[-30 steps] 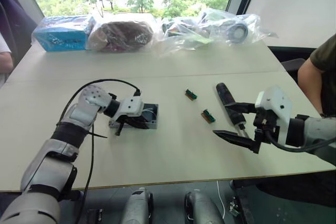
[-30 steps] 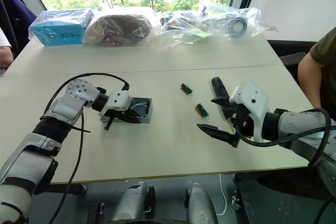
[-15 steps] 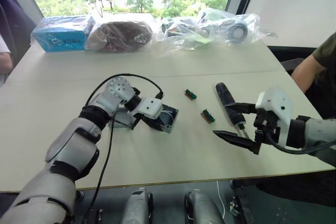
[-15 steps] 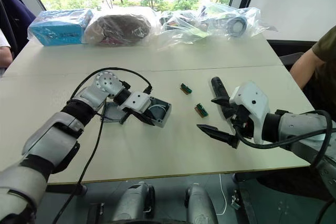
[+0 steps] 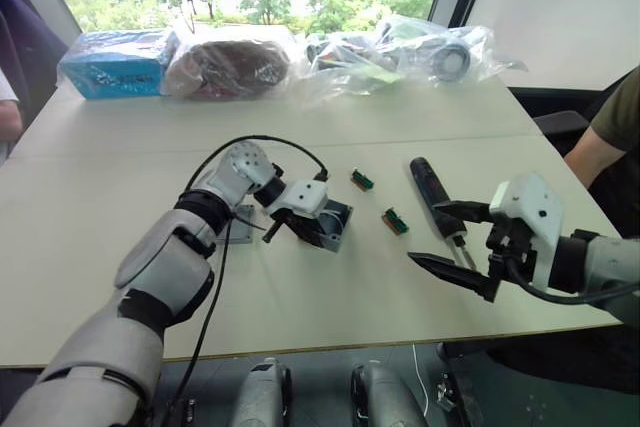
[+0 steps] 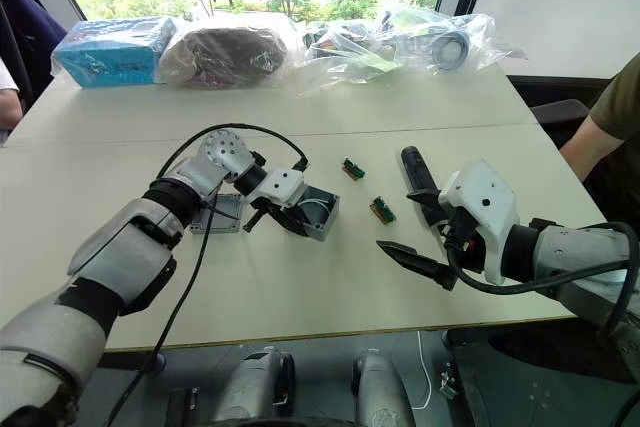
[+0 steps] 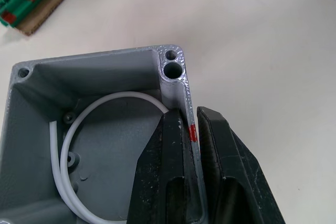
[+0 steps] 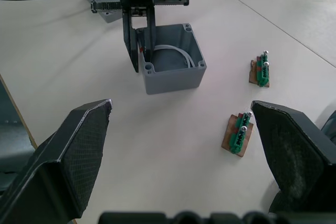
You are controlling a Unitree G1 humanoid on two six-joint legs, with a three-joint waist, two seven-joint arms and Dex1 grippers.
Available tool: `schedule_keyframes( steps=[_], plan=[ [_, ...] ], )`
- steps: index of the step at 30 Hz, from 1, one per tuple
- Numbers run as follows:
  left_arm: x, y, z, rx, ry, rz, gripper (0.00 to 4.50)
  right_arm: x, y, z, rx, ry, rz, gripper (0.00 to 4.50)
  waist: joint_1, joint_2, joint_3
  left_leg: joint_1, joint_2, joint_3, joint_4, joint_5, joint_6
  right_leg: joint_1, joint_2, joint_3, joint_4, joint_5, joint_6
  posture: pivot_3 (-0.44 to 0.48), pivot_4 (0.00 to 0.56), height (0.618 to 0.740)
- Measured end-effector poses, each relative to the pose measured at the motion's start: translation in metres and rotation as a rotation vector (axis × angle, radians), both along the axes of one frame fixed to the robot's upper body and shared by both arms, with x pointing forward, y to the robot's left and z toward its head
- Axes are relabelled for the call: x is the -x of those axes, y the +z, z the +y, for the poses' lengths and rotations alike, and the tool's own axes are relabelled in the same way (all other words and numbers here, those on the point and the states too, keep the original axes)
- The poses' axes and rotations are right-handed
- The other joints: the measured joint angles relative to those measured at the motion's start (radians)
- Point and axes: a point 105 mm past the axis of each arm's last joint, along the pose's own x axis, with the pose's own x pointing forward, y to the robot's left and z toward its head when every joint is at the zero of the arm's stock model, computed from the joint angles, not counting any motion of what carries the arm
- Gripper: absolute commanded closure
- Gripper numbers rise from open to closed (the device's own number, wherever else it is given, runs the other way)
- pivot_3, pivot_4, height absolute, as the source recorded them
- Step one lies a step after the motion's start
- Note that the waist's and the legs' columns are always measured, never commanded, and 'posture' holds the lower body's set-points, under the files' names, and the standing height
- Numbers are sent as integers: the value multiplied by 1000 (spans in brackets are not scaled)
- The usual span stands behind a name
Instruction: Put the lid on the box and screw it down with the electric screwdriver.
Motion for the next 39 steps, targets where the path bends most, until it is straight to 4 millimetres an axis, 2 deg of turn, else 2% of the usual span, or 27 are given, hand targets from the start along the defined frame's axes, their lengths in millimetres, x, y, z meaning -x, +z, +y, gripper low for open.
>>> schedule_keyframes(
  steps=[1,8,10,13,16,19,22,26,29,32,36,39],
  plan=[
    [0,0,1,-1,3,2,3060,0,0,0,0,0,0,0,0,0,0,0,0,0,0,0,0,0,0,0,0,0,0,0,150,740],
    [-1,5,0,23,25,20,137,-1,2,1,6,1,-10,0,0,0,0,0,0,0,0,0,0,0,0,0,0,0,0,0,150,740],
    [-2,12,2,43,31,15,54,-1,3,1,6,3,-12,0,0,0,0,0,0,0,0,0,0,0,0,0,0,0,0,0,150,740],
    [0,33,10,93,43,3,54,-1,3,3,6,16,-9,0,-4,0,0,0,1,0,0,0,0,0,0,0,0,0,0,0,150,740],
    [8,60,31,149,77,12,54,-1,4,3,12,23,-11,0,-10,0,0,1,2,-1,-1,0,0,0,0,1,3,0,0,0,150,740],
    [15,77,48,215,136,35,54,-3,6,5,8,37,-17,0,-7,1,0,2,1,0,0,0,0,-1,0,1,5,0,0,0,150,740],
    [10,89,65,305,292,46,54,-6,10,9,-1,63,-23,0,-1,0,0,2,1,0,0,0,0,-1,0,0,5,0,0,0,150,740],
    [-8,100,94,493,695,-1,54,-11,21,21,-15,139,-44,0,-7,0,0,3,2,0,0,0,0,-1,-2,2,7,0,1,0,150,740],
    [-21,90,111,566,1072,-18,54,-17,25,38,-14,238,-41,0,-5,0,0,3,2,-1,1,0,0,-1,-2,1,9,-1,1,0,150,740],
    [-21,65,131,496,1385,-19,54,-23,28,52,-9,314,-44,0,-4,-1,0,3,1,-1,1,0,0,-1,-2,1,10,-1,1,0,150,740],
    [-3,38,153,383,1639,22,54,-33,29,61,9,385,-50,0,-1,-1,0,3,1,-1,1,0,0,-2,-2,1,10,-1,1,0,150,740],
    [1,35,162,368,1751,30,54,-35,27,63,25,416,-49,0,2,-2,0,3,0,0,1,1,-1,-1,-3,1,11,-1,1,0,150,740]
  ],
)
